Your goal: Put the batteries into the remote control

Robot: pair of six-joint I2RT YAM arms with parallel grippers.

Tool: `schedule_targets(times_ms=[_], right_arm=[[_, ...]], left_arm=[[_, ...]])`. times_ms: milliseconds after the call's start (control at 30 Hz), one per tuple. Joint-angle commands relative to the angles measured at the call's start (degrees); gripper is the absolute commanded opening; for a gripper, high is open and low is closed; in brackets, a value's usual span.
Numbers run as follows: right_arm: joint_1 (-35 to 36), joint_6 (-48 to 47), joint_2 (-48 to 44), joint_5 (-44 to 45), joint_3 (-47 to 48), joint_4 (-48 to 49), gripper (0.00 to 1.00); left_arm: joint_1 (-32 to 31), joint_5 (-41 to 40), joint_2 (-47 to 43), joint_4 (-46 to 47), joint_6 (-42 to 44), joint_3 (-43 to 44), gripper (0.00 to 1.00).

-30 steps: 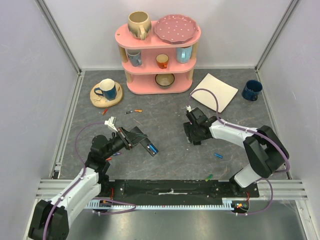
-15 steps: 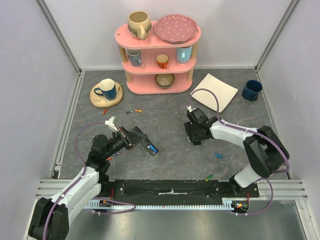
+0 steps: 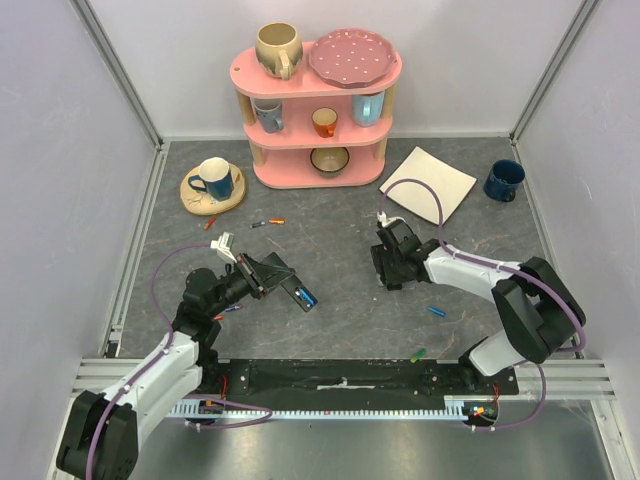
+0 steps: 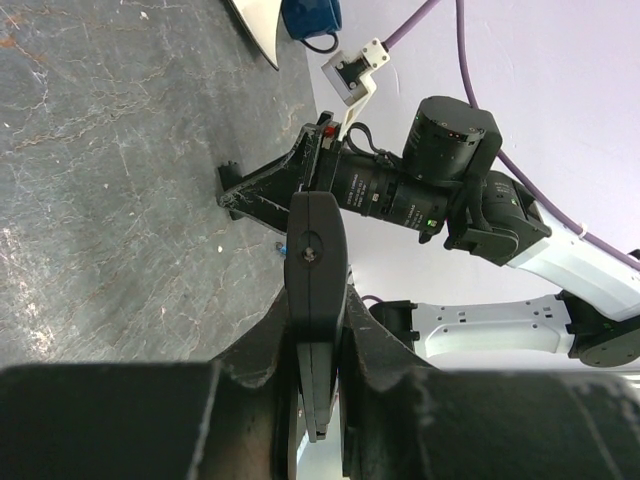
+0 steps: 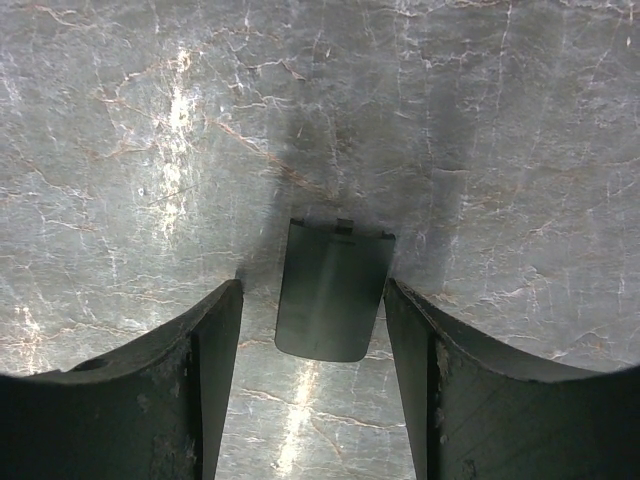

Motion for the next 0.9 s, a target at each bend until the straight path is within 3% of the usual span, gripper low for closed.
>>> schedule_targets(times_ms=[0, 233, 867], right_arm=[[-0.5, 2.0, 1.2, -0.6, -3.8, -2.8, 0.67], [-0.5, 3.1, 1.0, 0.4, -4.0, -3.4, 0.71], [2.2, 8.4, 0.9, 2.5, -4.9, -7.1, 0.64]], left_arm=[[-0.1, 1.4, 0.2, 3.5, 0.0, 0.7, 0.02], [0.0, 1.6, 1.0, 4.2, -0.2, 0.5, 0.02], [-0.1, 2.6, 2.5, 7.0, -0.6, -0.2, 0.02]])
